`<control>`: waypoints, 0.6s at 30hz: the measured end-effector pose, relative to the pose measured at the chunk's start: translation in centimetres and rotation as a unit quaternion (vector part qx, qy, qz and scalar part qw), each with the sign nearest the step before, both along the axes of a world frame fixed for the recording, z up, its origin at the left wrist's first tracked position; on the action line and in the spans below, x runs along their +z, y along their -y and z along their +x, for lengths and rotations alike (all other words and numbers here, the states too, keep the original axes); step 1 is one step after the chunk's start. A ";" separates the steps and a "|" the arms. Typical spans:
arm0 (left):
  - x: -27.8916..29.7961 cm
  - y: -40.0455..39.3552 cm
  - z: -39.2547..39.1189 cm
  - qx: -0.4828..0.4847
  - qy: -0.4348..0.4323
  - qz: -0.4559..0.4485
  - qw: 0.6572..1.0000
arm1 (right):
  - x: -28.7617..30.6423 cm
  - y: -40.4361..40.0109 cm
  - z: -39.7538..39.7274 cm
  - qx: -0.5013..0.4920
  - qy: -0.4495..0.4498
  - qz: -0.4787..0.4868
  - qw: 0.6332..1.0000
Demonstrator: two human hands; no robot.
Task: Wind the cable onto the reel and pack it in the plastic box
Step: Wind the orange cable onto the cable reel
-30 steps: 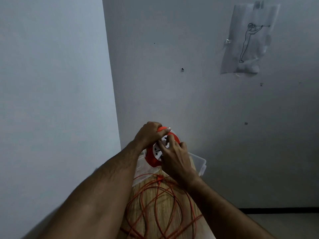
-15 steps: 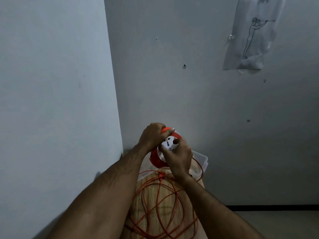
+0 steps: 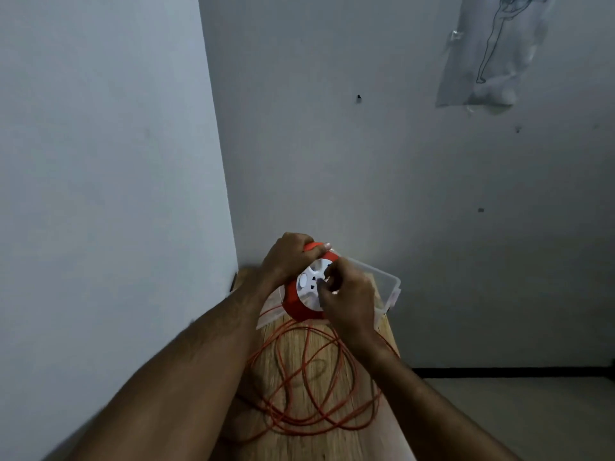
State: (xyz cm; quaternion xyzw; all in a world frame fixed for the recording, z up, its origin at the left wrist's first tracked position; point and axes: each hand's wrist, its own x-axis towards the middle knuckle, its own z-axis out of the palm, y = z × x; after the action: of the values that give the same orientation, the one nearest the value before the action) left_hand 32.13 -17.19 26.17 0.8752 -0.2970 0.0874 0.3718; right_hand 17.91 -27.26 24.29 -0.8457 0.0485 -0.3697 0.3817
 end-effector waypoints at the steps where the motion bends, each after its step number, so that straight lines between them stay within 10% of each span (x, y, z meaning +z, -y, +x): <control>1: -0.1 -0.1 0.0 -0.008 -0.007 -0.002 1.000 | -0.4 0.5 -0.5 0.016 0.031 -0.130 0.991; 5: -0.3 -0.1 -0.4 -0.024 -0.009 -0.013 1.000 | -1.9 1.5 -1.0 0.033 -0.040 -0.397 0.916; 18: -1.2 0.8 -2.3 -0.022 -0.010 0.002 1.000 | -1.9 0.7 -1.0 -0.067 -0.084 -0.338 0.935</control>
State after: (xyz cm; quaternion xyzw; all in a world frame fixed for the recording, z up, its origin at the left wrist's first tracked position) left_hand 29.79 -18.02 24.98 0.8699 -0.3130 0.0698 0.3747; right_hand 16.90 -27.97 22.34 -0.9475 0.0092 -0.3168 0.0426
